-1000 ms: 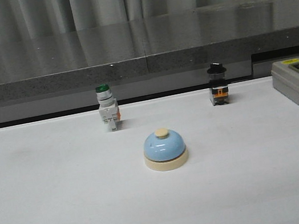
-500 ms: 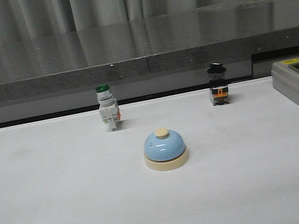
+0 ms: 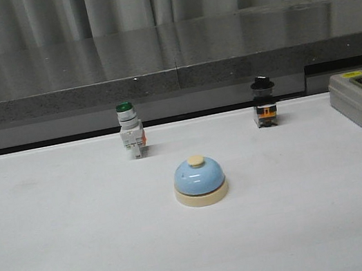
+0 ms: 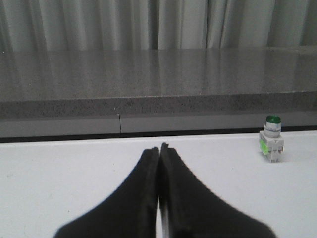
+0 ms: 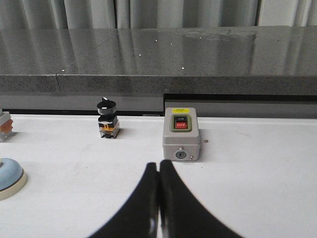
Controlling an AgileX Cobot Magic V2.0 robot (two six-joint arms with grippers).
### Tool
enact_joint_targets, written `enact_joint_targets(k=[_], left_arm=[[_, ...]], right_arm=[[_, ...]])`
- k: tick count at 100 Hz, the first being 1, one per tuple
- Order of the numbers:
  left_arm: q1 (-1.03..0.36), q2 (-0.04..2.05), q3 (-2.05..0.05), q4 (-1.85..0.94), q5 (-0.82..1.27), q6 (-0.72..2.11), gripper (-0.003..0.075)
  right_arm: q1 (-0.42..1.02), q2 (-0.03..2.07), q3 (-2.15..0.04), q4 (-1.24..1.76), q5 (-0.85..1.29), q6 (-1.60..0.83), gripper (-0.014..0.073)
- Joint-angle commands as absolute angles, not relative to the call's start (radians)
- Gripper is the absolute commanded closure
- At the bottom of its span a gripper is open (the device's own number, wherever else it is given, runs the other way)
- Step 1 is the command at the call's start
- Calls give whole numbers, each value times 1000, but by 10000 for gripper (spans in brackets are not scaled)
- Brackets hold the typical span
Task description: Place and press bell with both arms
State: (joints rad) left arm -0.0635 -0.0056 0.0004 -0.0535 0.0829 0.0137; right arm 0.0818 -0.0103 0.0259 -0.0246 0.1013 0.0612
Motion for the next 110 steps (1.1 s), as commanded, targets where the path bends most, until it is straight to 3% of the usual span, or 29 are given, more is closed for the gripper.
enact_joint_targets(k=[1,110], left_arm=[[-64,-34,42,-47,-40,-22,741],[-64,-34,42,-47,-30,-23,741]], right_arm=[[75,-30,12,-23,17,52,654],[75,-30,12,-23,17,52,654]])
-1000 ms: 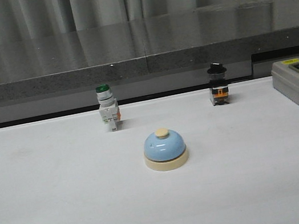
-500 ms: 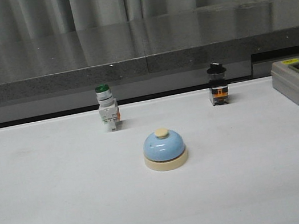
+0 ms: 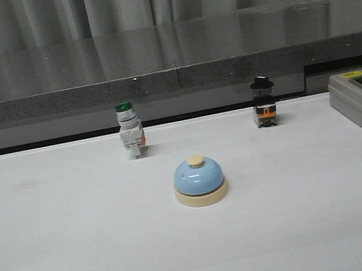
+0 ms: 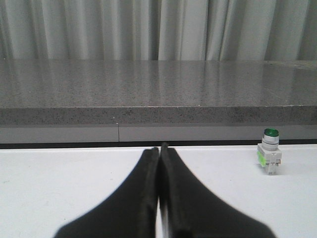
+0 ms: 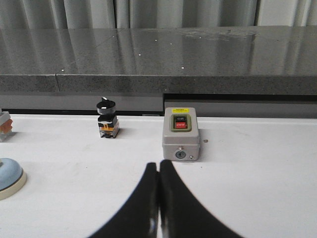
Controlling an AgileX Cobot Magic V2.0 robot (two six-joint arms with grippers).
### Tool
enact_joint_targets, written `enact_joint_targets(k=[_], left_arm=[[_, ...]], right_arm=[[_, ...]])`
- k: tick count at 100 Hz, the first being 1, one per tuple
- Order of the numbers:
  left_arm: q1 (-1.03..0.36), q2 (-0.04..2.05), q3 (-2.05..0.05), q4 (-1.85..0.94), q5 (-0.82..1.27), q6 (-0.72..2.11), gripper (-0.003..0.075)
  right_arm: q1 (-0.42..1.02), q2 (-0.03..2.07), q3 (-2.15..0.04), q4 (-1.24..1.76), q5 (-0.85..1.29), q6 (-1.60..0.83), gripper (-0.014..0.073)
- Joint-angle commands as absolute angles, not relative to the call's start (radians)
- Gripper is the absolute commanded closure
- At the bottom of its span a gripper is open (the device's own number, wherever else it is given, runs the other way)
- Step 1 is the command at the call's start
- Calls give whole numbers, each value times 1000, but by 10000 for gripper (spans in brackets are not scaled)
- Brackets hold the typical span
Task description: Place and press bell with both arms
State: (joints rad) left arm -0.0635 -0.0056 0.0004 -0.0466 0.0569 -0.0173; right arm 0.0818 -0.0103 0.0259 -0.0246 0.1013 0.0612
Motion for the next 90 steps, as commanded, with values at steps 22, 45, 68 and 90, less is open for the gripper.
enact_joint_targets(k=[22,45,68,90], left_arm=[[-64,-34,42,-47,-30,-23,741],[-64,-34,42,-47,-30,-23,741],[-64,-34,42,-47,-30,-23,741],[-64,-34,42,-47,-30,-23,741]], right_arm=[[75,-30,12,-23,-100,53,654],[78,13,-112,-18,19,56,654],[77,227,-446,-10,477,56,654],[77,479,-756,0,856,56,654]])
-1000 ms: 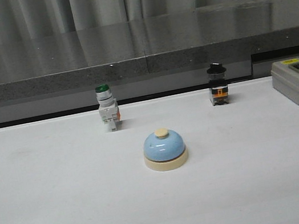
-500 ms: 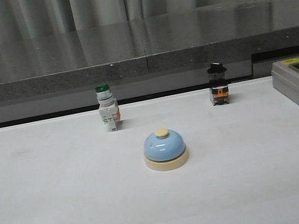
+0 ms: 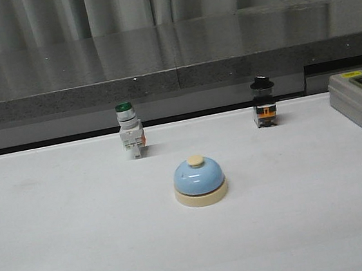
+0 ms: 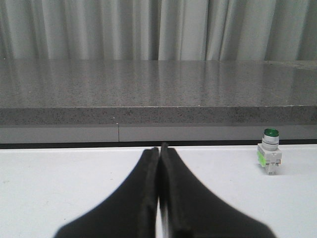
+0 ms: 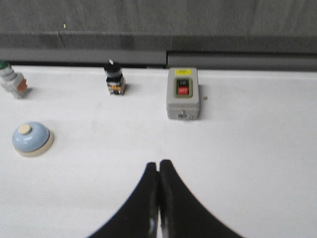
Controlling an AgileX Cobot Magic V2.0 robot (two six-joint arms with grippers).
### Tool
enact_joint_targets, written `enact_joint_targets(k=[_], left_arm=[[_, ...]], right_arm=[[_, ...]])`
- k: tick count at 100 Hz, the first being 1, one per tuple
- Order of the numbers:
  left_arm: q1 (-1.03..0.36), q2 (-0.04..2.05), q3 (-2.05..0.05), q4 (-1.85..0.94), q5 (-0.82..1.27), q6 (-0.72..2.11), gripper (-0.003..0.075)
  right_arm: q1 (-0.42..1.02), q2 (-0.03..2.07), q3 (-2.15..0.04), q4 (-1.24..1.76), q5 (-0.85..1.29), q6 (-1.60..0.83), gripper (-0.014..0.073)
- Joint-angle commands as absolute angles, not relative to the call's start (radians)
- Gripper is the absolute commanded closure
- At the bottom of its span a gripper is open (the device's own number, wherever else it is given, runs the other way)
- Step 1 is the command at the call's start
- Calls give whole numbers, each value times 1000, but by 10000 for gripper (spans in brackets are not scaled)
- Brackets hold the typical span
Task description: Place and press bell with both arms
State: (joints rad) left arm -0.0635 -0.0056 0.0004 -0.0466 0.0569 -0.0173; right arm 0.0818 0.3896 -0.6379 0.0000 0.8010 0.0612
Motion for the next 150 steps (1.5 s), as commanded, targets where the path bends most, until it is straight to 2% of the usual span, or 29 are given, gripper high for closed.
enact_joint_targets(k=[1,30,64,91,150], left_arm=[[-64,-34,42,-47,-30,-23,741],[-64,-34,42,-47,-30,-23,741],[-64,-34,42,-47,-30,-23,741],[-64,-34,42,-47,-30,-23,741],[-64,-34,42,-47,-30,-23,741]], right_arm=[[77,485,-768,0,863,56,654],[77,641,-825,100,782,52,654],[94,922,-828,305,766,-142,654],[255,1183,-886,314,651,-146,654],[492,1715,-1274,314,617,-146,654]])
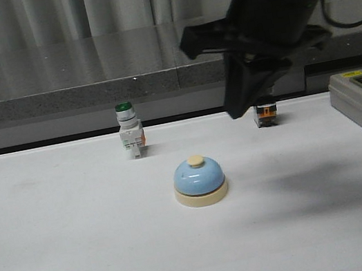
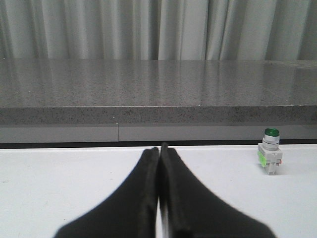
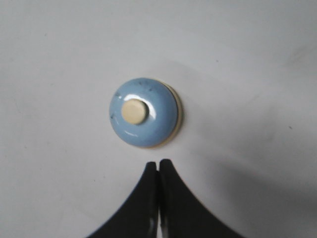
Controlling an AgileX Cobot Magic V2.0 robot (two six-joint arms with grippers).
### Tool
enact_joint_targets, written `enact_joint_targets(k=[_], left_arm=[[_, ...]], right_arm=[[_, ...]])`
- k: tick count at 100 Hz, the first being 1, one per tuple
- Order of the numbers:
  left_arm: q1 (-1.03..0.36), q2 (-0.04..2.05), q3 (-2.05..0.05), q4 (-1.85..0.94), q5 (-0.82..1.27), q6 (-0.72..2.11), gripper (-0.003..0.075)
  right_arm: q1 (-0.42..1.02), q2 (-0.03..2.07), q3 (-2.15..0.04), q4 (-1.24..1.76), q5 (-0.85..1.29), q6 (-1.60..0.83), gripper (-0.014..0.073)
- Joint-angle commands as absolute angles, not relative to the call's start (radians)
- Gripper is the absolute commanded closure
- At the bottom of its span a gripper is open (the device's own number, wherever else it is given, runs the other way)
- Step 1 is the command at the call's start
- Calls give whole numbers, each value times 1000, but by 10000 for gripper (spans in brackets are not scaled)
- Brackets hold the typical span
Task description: Place and press bell with both arms
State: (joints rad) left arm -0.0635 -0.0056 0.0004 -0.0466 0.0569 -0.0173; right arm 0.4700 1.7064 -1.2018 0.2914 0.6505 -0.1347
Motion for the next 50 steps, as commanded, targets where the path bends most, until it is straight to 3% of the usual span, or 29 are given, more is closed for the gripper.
enact_joint_targets(k=[1,50], left_arm=[[-64,-34,42,-47,-30,-23,741],[-64,-34,42,-47,-30,-23,741]], right_arm=[[496,1719,-1278,314,617,-146,654],[527,1885,-1416,314,647,-146,654]])
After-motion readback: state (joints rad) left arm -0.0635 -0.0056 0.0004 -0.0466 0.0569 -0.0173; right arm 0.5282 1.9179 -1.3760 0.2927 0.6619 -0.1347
